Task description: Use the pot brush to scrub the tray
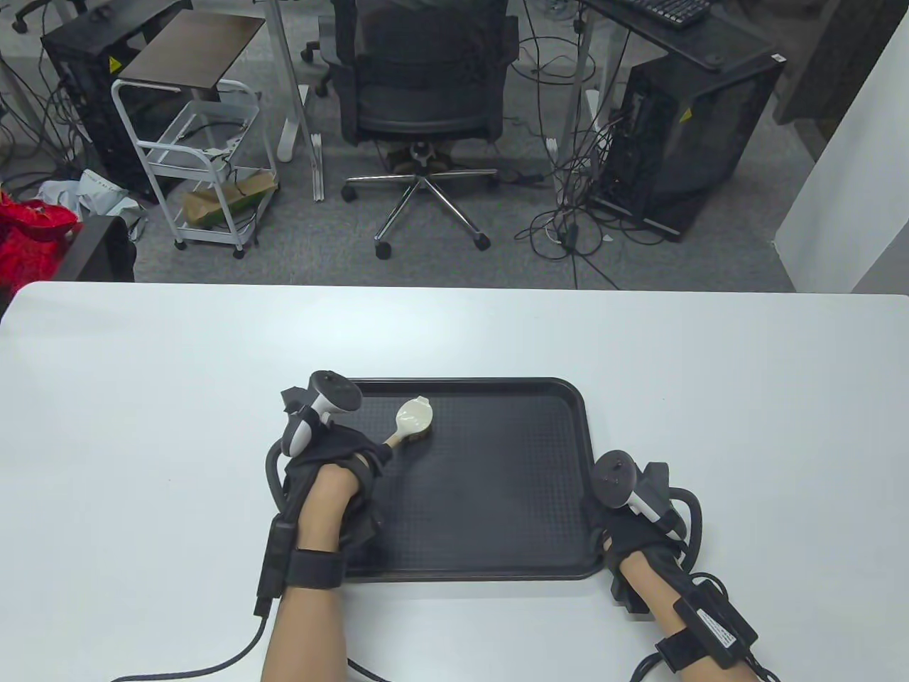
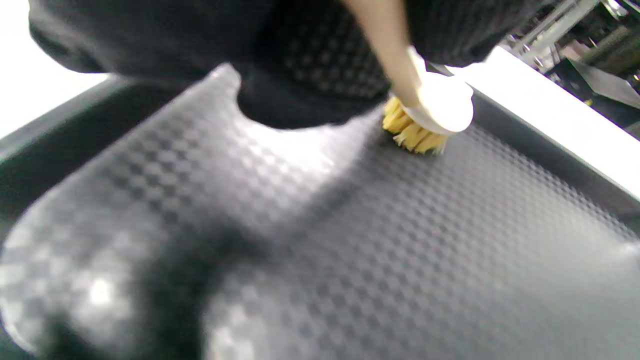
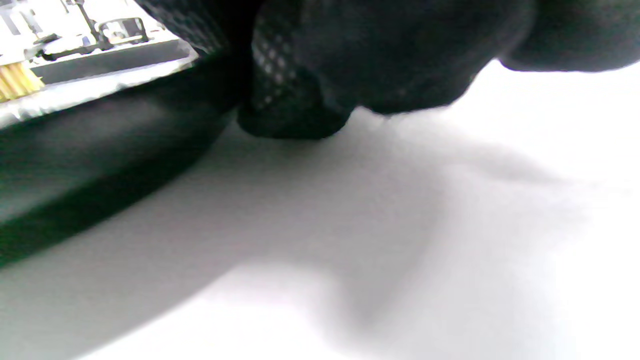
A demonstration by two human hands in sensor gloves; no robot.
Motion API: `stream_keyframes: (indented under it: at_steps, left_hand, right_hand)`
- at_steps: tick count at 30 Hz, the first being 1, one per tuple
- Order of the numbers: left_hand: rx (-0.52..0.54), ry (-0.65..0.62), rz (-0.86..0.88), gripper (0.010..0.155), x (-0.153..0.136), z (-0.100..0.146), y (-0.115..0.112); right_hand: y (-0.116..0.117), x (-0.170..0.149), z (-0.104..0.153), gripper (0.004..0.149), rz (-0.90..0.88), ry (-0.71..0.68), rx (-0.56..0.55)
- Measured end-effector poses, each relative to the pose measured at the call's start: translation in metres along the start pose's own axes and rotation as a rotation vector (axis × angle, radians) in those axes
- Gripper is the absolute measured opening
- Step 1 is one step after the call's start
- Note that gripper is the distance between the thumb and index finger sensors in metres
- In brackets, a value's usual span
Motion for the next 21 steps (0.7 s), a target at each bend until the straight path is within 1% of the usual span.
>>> stream_keyframes:
  at_steps: [2, 6, 9, 15, 17, 19, 21]
  left_hand:
    - [0.031, 0.015, 0.02, 0.063, -0.012, -0.001, 0.008]
    - [0.025, 0.04, 0.085, 0.063, -0.036, -0.003, 0.019]
    - [0.048, 0.066, 0.106, 0.063, -0.049, -0.002, 0.028]
    - [0.039, 0.067, 0.19, 0.063, -0.072, -0.003, 0.038]
    - [0.037, 0.068, 0.206, 0.063, -0.078, -0.002, 0.041]
    - [0.066, 0.065, 0.228, 0.063, -0.081, 0.001, 0.047]
    - [0.068, 0.027, 0.24, 0.063, -0.076, 0.004, 0.049]
  right_hand:
    - [0.0, 0.0, 0.0, 0.06, 0.0, 0.0, 0.0]
    - [0.0, 0.0, 0.0, 0.06, 0.0, 0.0, 0.0]
    - [0.0, 0.0, 0.0, 0.06, 0.0, 0.0, 0.0]
    - [0.0, 0.0, 0.0, 0.06, -0.001, 0.001, 0.001]
    - [0.0, 0.0, 0.0, 0.06, -0.001, 0.001, 0.001]
    - [0.0, 0.0, 0.0, 0.06, 0.0, 0.001, 0.001]
    - [0.0, 0.0, 0.0, 0.06, -0.001, 0.001, 0.001]
Point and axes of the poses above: the tracker on the back of each hand, its own x axis roughly to the thumb side, its own z axis roughly from the fingertips to the wrist, y = z × x, the point moved 4 cm from there along -z, roughly from the wrist to the fingertips, and after that the axes turned 4 degrees about z, right-handed, at the moved point
